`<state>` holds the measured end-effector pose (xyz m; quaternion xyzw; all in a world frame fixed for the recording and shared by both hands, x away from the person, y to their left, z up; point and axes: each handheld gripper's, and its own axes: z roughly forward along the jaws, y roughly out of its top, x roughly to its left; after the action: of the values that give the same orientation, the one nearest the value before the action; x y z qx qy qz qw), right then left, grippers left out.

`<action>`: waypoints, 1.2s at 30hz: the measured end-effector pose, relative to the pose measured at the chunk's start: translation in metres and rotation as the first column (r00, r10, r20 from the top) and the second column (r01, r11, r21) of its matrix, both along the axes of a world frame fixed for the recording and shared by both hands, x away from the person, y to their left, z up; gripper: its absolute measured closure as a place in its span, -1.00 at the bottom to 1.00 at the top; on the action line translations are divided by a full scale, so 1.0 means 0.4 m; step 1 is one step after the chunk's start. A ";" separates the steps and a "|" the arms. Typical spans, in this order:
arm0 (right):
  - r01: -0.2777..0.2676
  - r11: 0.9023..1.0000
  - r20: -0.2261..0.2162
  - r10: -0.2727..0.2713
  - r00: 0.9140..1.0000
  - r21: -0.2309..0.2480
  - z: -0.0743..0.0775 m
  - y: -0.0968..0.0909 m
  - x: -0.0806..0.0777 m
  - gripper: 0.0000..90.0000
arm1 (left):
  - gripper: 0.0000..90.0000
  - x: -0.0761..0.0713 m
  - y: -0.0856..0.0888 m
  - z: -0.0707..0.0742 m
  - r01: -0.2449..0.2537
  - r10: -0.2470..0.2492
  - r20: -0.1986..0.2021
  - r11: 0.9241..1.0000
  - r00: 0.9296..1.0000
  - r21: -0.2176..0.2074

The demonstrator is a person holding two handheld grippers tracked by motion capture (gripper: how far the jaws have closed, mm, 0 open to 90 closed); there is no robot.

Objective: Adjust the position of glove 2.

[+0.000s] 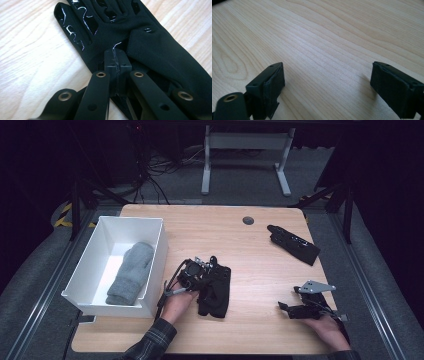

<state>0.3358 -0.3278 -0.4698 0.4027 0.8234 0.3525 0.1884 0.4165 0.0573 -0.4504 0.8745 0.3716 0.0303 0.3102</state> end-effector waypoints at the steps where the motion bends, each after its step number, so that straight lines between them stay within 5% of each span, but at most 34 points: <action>1: 0.000 1.000 0.000 0.000 1.000 0.000 0.000 0.000 0.000 -0.73 | 1.00 -0.004 -0.004 0.000 0.008 -0.008 -0.001 1.000 1.000 0.001; 13: -0.001 1.000 -0.001 0.001 1.000 0.000 0.000 0.000 0.000 -0.73 | 1.00 -0.082 -0.082 -0.007 0.114 -0.116 -0.038 0.992 0.992 -0.059; 20: -0.001 1.000 -0.001 0.001 1.000 0.000 0.000 0.000 0.000 -0.73 | 0.98 -0.088 -0.079 0.003 0.126 -0.128 -0.031 0.990 0.991 -0.071; 28: -0.001 1.000 0.000 0.001 1.000 -0.001 0.000 0.000 0.000 -0.73 | 0.19 -0.079 0.011 0.021 0.140 -0.138 0.073 0.990 0.988 -0.026; 36: -0.007 1.000 0.001 0.007 1.000 -0.004 0.000 -0.001 0.000 -0.74 | -0.44 -0.102 0.058 -0.009 0.143 -0.143 0.094 0.990 0.985 0.014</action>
<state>0.3358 -0.3283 -0.4698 0.3992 0.8256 0.3515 0.1883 0.3756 0.0804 -0.4541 0.8975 0.2926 0.0509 0.3259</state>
